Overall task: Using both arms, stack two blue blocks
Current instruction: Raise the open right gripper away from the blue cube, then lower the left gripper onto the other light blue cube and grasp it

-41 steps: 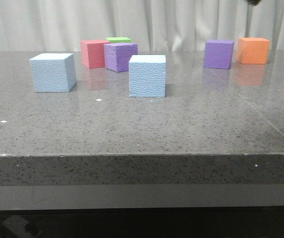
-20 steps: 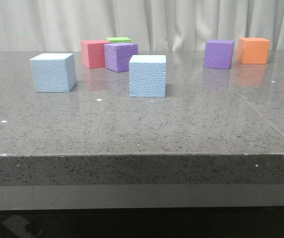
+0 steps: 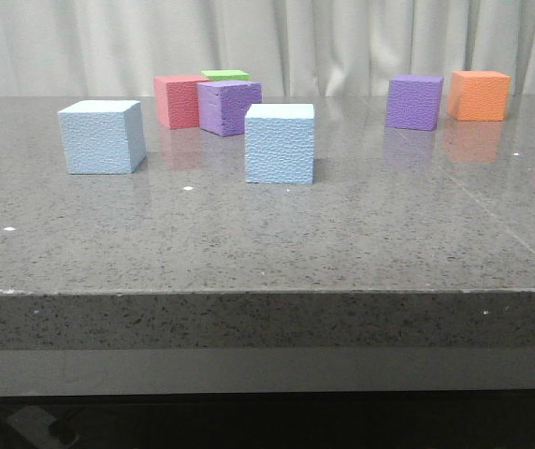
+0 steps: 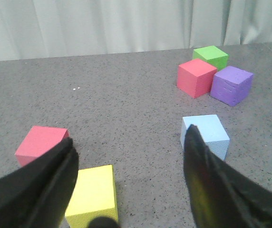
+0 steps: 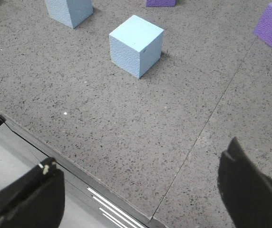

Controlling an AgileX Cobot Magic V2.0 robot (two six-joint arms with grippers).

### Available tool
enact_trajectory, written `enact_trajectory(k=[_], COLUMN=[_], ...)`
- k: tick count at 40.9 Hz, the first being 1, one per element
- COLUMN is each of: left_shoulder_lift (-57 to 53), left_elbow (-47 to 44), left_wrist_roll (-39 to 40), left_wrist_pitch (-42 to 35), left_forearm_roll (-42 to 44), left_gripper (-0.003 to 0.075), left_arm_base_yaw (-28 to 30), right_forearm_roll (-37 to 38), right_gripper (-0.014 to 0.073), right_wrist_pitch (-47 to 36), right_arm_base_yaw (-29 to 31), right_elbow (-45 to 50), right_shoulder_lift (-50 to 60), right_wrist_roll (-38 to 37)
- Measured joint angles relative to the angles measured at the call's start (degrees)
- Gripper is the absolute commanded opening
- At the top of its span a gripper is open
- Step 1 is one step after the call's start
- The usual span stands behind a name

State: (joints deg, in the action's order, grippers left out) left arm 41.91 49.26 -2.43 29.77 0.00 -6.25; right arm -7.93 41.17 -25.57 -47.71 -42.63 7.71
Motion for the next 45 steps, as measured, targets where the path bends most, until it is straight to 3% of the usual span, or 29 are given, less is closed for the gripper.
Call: enact_trajectory(k=[9,18,26,33,45], left_shoulder_lift=[10.53,23.43,36.51,47.74,61.24], left_elbow=[7.11,14.23,24.65,34.33,45.57], left_wrist_roll=[-4.20,-3.07,2.94,8.92,15.86], left_wrist_pitch=[1.64,4.47,12.86,20.74,25.81], left_forearm_roll=[0.38,7.02,8.32,8.91,11.54], left_gripper=[0.0557,0.0564,0.0632,0.0632,0.0631], left_arm_base_yaw=[-7.98,-16.27,-17.03,-17.14,-17.14], right_forearm_roll=[0.00,0.00,0.00,-0.10,-0.04], right_gripper=[0.0655,0.0655,0.0655,0.0655,0.0655], right_wrist_pitch=[0.00,0.00,0.07,0.07,0.07], right_arm_base_yaw=[0.00,0.00,0.00,0.00,0.00], right_elbow=[0.00,0.00,0.00,0.00,0.00], right_shoulder_lift=[0.00,0.00,0.00,0.00,0.00], right_wrist_roll=[0.00,0.00,0.00,0.00,0.00])
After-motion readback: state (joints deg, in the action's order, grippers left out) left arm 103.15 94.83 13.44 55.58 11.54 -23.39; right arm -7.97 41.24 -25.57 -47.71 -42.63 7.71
